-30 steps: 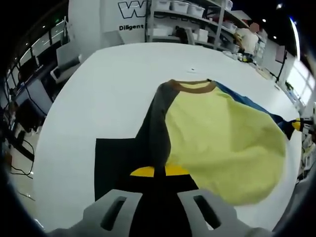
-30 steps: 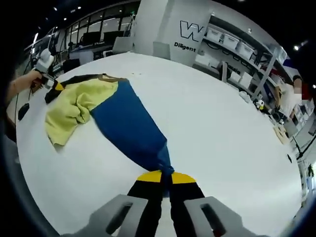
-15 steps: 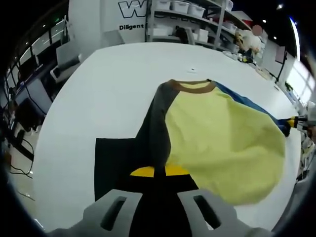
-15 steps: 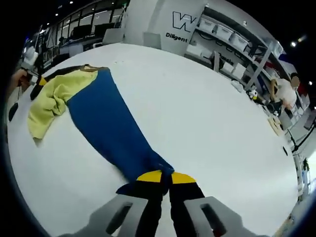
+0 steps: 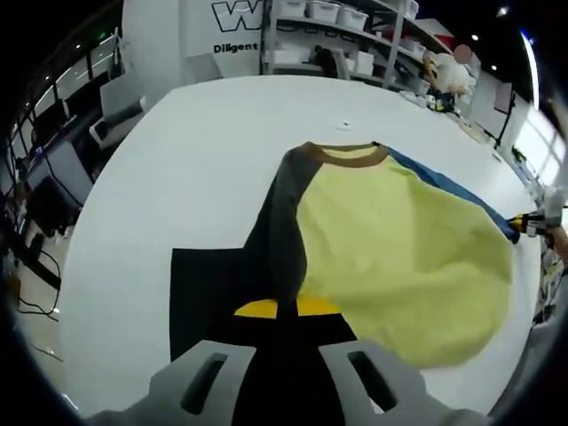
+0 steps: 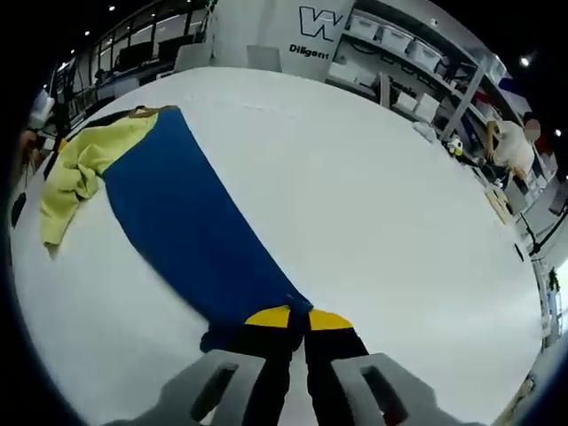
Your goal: Fold the garment on the visible template until the final outline fits inside the template.
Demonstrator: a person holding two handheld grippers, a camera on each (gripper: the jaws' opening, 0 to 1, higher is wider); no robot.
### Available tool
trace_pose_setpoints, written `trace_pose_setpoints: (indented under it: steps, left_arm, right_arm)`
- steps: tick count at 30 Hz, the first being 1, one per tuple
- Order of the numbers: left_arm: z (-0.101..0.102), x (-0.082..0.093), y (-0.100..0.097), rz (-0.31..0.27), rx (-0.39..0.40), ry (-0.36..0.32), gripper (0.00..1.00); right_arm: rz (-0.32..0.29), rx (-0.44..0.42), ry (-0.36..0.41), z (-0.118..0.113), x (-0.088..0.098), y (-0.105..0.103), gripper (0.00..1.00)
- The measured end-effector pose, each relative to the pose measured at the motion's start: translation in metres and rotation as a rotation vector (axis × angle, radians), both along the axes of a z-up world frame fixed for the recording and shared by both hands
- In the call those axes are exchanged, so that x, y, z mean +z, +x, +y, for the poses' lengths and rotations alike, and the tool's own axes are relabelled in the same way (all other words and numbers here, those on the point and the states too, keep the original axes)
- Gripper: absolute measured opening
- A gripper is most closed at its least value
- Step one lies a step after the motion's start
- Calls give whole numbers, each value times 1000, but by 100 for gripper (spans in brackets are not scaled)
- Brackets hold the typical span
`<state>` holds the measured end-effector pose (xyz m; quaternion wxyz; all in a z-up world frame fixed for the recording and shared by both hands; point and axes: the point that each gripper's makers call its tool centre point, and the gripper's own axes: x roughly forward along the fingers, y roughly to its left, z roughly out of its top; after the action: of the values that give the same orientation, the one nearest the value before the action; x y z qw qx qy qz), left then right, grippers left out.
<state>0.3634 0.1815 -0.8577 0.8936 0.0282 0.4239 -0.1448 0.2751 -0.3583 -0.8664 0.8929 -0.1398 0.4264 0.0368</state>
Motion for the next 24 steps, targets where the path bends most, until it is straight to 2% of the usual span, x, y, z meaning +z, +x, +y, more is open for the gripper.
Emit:
trace_pose_setpoints:
  steps: [12,24]
  left_arm:
    - [0,0,-1,-2,-10,3,1]
    - [2,0,-1,-4,-10,5,1]
  right_arm:
    - [-45,-26,-44,-23,0,20,0]
    - [-74,-95,-25,-44,1,38,0]
